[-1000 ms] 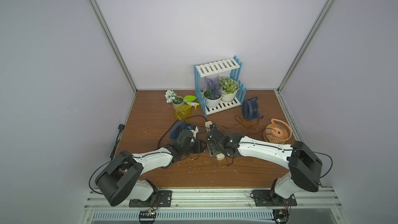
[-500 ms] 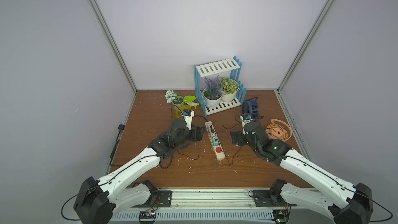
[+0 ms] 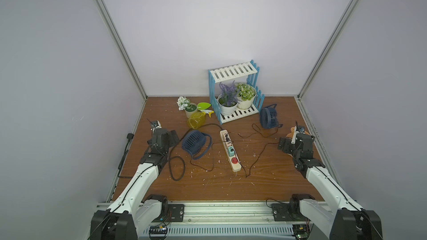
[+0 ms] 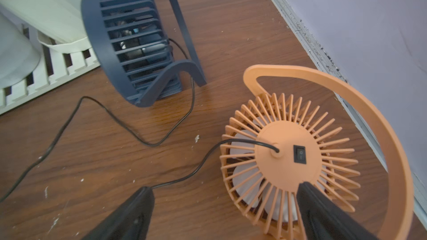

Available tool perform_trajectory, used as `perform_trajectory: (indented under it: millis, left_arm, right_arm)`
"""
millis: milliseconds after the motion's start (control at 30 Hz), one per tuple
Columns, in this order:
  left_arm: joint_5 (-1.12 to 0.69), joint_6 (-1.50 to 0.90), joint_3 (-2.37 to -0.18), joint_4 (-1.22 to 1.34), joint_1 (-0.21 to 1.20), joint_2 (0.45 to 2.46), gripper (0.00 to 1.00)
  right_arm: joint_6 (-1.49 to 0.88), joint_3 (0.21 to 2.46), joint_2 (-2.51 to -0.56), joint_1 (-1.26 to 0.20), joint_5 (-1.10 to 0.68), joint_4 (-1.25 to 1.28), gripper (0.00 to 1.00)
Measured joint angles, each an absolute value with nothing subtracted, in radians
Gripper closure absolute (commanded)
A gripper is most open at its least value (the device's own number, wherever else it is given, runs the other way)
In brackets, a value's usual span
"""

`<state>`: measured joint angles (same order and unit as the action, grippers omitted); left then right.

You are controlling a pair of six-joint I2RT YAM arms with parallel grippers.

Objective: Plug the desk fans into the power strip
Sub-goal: Reset both arms

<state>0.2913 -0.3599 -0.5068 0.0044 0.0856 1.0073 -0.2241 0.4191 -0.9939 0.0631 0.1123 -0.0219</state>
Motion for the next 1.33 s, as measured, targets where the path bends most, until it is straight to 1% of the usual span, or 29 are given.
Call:
perform_trajectory:
  millis: [67, 167, 267, 433, 500, 533, 600, 700, 767, 933, 1333]
  left_arm:
    - [0.315, -0.347, -0.442, 0.098, 0.082, 1.036, 0.01]
    - [0.351, -0.313, -0.368, 0.263, 0.080, 1.148, 0.01]
    - [0.351, -0.278, -0.356, 0.361, 0.080, 1.261, 0.01]
    - [0.299, -0.172, -0.357, 0.590, 0.079, 1.385, 0.01]
    - [0.252, -0.128, -0.354, 0.743, 0.078, 1.484, 0.01]
    - [0.227, -0.113, -0.354, 0.780, 0.078, 1.524, 0.01]
    - [0.197, -0.090, -0.350, 0.790, 0.078, 1.551, 0.01]
    - [0.182, -0.074, -0.351, 0.838, 0.076, 1.562, 0.01]
    - [0.180, -0.071, -0.352, 0.855, 0.076, 1.562, 0.01]
    - [0.176, -0.068, -0.352, 0.875, 0.075, 1.562, 0.01]
    - [0.175, -0.065, -0.352, 0.884, 0.075, 1.562, 0.01]
  right_arm:
    - [-0.215, 0.395, -1.038, 0.080, 0.101, 0.087, 0.01]
    - [-0.190, 0.389, -1.126, 0.082, 0.072, 0.234, 0.01]
    - [-0.158, 0.389, -1.205, 0.082, 0.047, 0.353, 0.01]
    - [-0.128, 0.389, -1.306, 0.084, -0.023, 0.492, 0.01]
    - [-0.112, 0.388, -1.334, 0.084, -0.054, 0.549, 0.01]
    - [-0.104, 0.385, -1.345, 0.083, -0.070, 0.585, 0.01]
    - [-0.076, 0.371, -1.372, 0.078, -0.093, 0.672, 0.01]
    - [-0.040, 0.348, -1.467, 0.060, -0.123, 0.826, 0.01]
    - [-0.015, 0.349, -1.533, 0.037, -0.130, 0.872, 0.00]
    - [0.036, 0.393, -1.556, -0.036, -0.076, 0.847, 0.00]
    - [0.050, 0.395, -1.556, -0.039, -0.021, 0.860, 0.00]
